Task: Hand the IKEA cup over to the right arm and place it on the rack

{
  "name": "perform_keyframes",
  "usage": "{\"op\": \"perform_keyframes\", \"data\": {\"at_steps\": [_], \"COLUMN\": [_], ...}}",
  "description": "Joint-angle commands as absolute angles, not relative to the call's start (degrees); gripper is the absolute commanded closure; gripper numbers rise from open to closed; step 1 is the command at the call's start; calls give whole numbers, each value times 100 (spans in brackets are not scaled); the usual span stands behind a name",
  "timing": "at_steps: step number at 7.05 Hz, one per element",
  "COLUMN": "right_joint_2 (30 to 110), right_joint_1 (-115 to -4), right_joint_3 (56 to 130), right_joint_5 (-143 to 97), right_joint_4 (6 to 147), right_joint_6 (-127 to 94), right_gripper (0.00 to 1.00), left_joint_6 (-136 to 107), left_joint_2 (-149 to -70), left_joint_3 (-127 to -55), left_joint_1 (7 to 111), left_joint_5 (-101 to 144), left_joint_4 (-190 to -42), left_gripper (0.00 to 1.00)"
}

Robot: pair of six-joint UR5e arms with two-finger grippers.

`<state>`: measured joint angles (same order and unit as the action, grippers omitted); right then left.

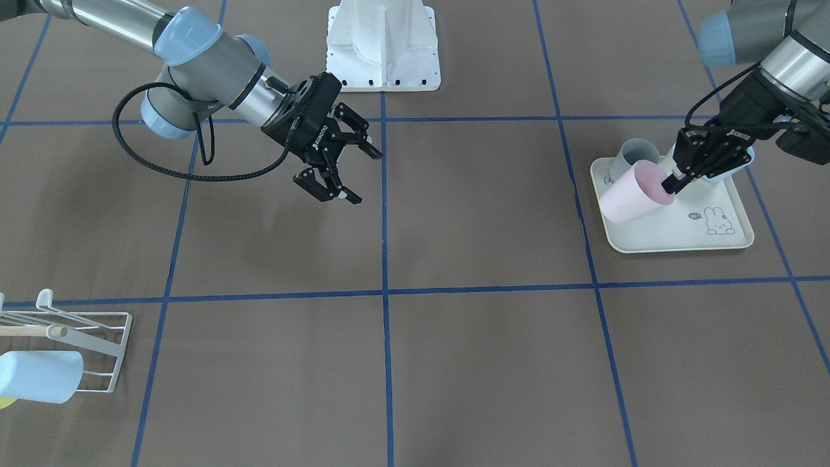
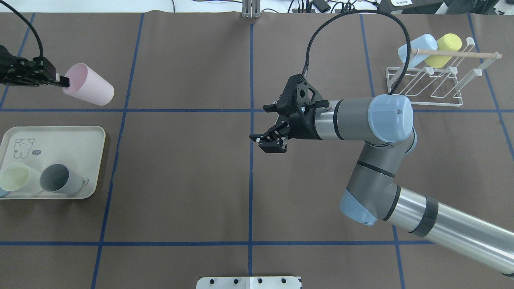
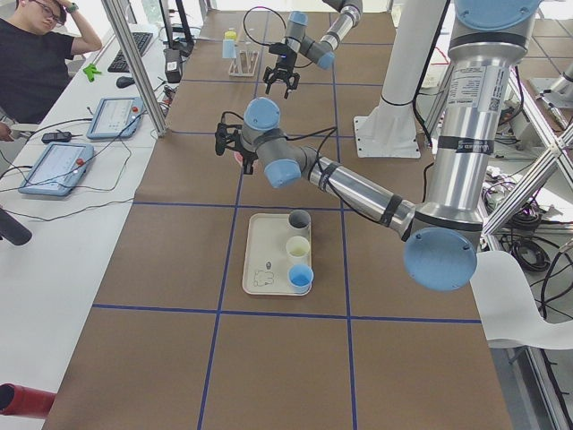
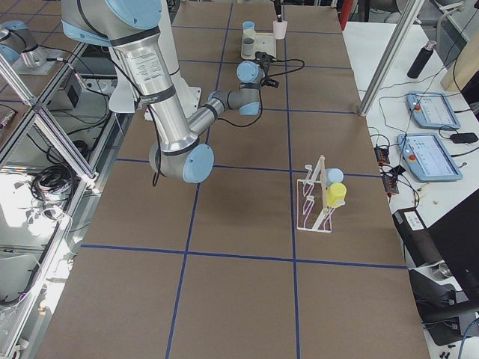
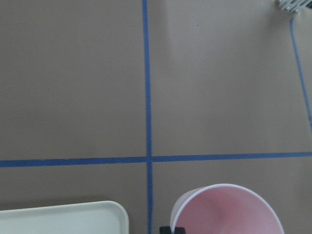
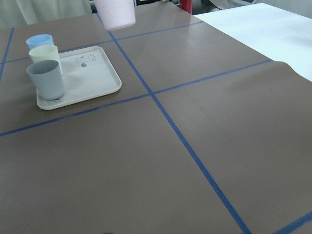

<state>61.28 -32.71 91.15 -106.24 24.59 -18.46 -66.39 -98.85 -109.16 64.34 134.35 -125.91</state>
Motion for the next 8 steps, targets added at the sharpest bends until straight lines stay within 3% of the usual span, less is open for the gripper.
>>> {"op": "perform_keyframes", "data": {"at_steps": [1, 3, 8], "right_joint_2": [6100, 6056, 6038], "right_joint_1": [-3095, -2770, -2619], "right_joint_3": [8833, 8842, 8903], "right_joint_5": [-10295, -9679, -9650], "right_joint_4": [1531, 1345, 1327], "right_joint_6": [-2116, -2136, -2127], "right_gripper": [17, 2, 2], "left_joint_6": [-7721, -8785, -8903], "left_joint_2": [-10413, -10992, -11495], "left_joint_3": [-11083, -11013, -10741], "left_joint_1": [5928, 5084, 4667], "left_joint_5": [13824, 13755, 13465], "left_joint_4": [-12882, -13297, -13298], "left_gripper": [100, 100, 100]}}
